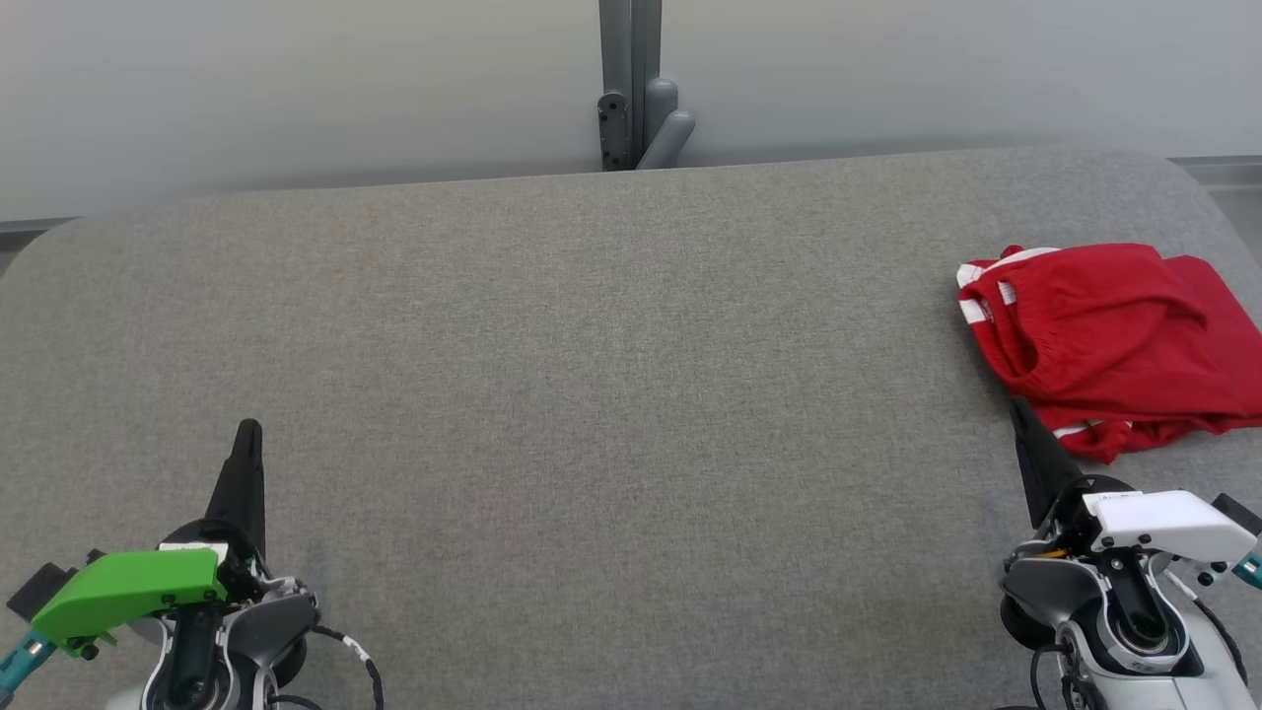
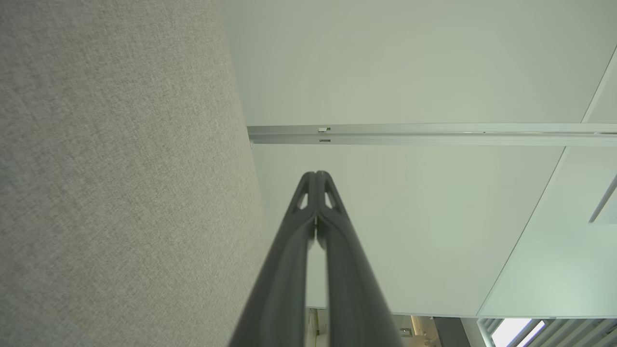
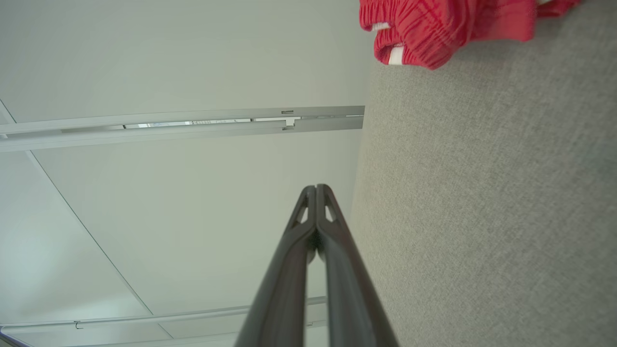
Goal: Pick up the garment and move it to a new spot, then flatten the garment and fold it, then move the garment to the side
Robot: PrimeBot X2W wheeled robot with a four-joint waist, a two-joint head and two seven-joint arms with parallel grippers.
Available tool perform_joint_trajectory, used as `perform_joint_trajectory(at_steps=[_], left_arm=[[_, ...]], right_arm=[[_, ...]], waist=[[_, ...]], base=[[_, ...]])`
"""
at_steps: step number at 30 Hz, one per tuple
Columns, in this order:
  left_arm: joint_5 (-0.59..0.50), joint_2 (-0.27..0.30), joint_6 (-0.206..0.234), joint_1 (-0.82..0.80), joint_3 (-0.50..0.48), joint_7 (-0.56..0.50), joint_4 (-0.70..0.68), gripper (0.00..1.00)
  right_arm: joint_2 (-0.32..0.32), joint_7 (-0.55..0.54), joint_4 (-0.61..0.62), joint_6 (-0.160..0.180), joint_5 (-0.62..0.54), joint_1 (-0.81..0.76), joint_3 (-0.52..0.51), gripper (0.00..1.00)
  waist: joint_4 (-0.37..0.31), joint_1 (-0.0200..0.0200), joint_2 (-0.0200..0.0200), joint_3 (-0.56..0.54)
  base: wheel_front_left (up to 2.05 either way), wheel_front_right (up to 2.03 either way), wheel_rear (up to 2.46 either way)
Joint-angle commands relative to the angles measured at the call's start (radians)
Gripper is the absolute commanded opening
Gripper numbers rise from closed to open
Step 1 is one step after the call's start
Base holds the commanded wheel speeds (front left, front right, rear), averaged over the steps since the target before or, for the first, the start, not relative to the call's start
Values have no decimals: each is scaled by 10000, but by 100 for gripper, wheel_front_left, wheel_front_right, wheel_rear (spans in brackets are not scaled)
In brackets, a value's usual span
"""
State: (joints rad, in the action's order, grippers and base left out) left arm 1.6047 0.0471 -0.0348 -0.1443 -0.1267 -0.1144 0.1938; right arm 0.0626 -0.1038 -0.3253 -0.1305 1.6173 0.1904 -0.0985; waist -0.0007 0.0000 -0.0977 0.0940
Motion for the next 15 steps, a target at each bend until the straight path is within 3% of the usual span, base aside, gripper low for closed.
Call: perform_joint_trajectory(at_steps=[1,15], left_arm=[[14,58,-7,-109,-20,-49,-56,0],[14,58,-7,-109,-19,-49,-57,0]], right_arm=[[51,-10,48,-4,70,70,-28,0],[78,56,48,-4,105,61,40,0]], waist=[[0,0,2,0],[0,0,2,0]], base=[[0,0,0],[0,0,0]])
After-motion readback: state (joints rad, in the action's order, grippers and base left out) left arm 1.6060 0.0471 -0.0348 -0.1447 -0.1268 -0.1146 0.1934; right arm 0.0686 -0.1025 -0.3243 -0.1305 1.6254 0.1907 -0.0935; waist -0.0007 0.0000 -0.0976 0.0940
